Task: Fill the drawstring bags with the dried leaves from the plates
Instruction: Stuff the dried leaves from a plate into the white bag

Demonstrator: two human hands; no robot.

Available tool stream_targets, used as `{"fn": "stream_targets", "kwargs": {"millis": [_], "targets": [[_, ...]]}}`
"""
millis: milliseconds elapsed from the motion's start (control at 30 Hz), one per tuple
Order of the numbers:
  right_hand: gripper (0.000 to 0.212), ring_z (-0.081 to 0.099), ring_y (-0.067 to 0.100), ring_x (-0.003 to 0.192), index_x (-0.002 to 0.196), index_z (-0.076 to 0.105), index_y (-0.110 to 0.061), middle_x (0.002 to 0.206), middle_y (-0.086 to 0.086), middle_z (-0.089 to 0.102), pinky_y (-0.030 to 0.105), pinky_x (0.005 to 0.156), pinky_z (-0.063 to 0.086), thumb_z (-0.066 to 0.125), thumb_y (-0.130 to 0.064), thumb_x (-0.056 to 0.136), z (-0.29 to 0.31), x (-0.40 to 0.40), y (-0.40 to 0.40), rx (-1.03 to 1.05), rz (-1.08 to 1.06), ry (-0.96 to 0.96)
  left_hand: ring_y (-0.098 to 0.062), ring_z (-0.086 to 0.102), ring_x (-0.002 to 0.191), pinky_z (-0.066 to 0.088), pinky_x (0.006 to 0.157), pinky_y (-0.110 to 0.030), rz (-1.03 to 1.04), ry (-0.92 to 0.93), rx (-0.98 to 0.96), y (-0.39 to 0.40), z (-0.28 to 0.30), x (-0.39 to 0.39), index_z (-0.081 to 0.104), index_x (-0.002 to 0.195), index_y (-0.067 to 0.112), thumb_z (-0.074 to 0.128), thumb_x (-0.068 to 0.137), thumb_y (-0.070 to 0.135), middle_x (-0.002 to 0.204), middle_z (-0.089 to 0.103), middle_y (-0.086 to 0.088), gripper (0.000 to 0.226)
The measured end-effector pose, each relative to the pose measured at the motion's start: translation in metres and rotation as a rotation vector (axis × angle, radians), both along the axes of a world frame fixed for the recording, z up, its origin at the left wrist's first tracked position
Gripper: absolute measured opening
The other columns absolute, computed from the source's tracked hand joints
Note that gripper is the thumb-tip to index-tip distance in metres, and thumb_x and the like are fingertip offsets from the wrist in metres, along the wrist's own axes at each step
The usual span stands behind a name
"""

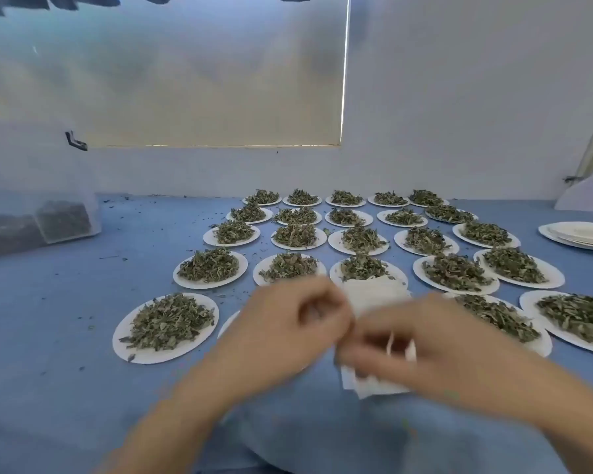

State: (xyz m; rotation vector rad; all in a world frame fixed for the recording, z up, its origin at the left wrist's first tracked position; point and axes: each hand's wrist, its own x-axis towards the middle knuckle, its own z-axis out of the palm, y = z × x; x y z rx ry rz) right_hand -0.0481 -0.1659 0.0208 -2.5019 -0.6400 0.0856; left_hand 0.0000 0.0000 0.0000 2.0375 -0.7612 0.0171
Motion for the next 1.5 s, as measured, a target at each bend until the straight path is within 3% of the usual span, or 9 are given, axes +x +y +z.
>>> {"fn": "stream_targets", "kwargs": {"millis": [100,200,333,633,833,967,1200,1367,1500], "targets": [[0.021,0.057,-0.003,0.052,0.069,0.067,-0.04,0.064,-0.021,0.066,0.011,0.05,0.042,0.051,-0.048,0.079,0.025,0.036,-0.011,0.014,-0.117,-0.183,0.003,0.05,0.045,0.037,0.046,-0.01,0.058,-0.126,0.009,-0.031,0.027,0.036,0.057,0.069,0.028,0.047,0.087,0.015,0.05,0.057,0.016,0.024],[0.019,0.06,-0.004,0.059,0.068,0.067,-0.036,0.063,-0.016,0.067,0.013,0.057,0.046,0.059,-0.037,0.086,0.026,0.074,-0.031,-0.066,-0.207,-0.218,-0.006,0.056,0.061,0.041,0.053,-0.022,0.107,-0.171,0.143,-0.056,0.032,0.072,0.057,0.076,0.027,0.042,0.09,0.016,0.069,0.061,0.011,0.023],[0.013,0.06,0.012,0.08,0.093,0.071,-0.027,0.082,-0.008,0.066,0.027,0.074,0.047,0.063,-0.035,0.086,-0.015,0.108,-0.052,-0.38,-0.234,-0.187,-0.013,0.053,0.076,0.041,0.063,-0.024,0.057,-0.174,0.435,-0.07,-0.002,0.102,0.06,0.093,0.019,0.047,0.09,0.016,0.093,0.059,0.001,0.013],[0.039,0.047,0.012,0.104,0.113,0.059,-0.025,0.104,-0.009,0.052,0.025,0.071,0.037,0.063,-0.05,0.082,-0.066,0.119,-0.071,-0.631,-0.262,-0.326,-0.015,0.035,0.103,0.038,0.075,-0.03,0.039,-0.346,0.588,-0.069,-0.062,0.113,0.055,0.107,0.023,0.062,0.077,0.025,0.101,0.039,0.003,0.031],[0.023,0.048,0.015,0.107,0.107,0.064,-0.025,0.109,-0.005,0.054,0.027,0.076,0.04,0.053,-0.039,0.092,-0.076,0.121,-0.068,-0.656,-0.253,-0.467,-0.018,0.032,0.105,0.033,0.063,-0.024,0.083,-0.588,0.508,-0.07,-0.084,0.115,0.055,0.111,0.019,0.062,0.083,0.028,0.111,0.042,0.0,0.031],[0.014,0.05,0.012,0.095,0.093,0.059,-0.022,0.094,-0.007,0.054,0.029,0.079,0.044,0.055,-0.035,0.092,-0.055,0.115,-0.079,-0.42,-0.247,-0.464,-0.016,0.033,0.103,0.028,0.071,-0.02,0.129,-0.652,0.323,-0.066,-0.081,0.114,0.061,0.108,0.016,0.065,0.084,0.032,0.111,0.049,0.0,0.029],[0.008,0.055,0.009,0.076,0.086,0.056,-0.026,0.078,-0.016,0.056,0.008,0.065,0.038,0.063,-0.03,0.087,-0.021,0.12,-0.08,-0.109,-0.25,-0.494,-0.009,0.046,0.062,0.031,0.055,-0.018,0.191,-0.255,-0.063,-0.067,-0.044,0.115,0.061,0.084,0.012,0.055,0.091,0.036,0.073,0.057,0.001,0.026],[0.026,0.053,0.016,0.079,0.083,0.069,-0.013,0.084,0.001,0.059,0.024,0.065,0.033,0.075,-0.036,0.074,-0.016,0.139,-0.062,0.035,-0.347,-0.603,-0.03,0.06,0.083,0.048,0.078,-0.047,0.203,-0.097,-0.217,-0.064,-0.019,0.124,0.062,0.098,0.0,0.056,0.091,0.031,0.099,0.063,-0.024,0.032],[0.025,0.046,0.02,0.097,0.092,0.074,-0.009,0.096,0.002,0.05,0.018,0.078,0.025,0.071,-0.031,0.081,-0.013,0.153,-0.042,-0.011,-0.389,-0.719,-0.027,0.061,0.091,0.049,0.082,-0.045,0.223,-0.082,-0.219,-0.051,-0.012,0.135,0.062,0.101,0.009,0.049,0.094,0.035,0.097,0.065,-0.01,0.03]]}}
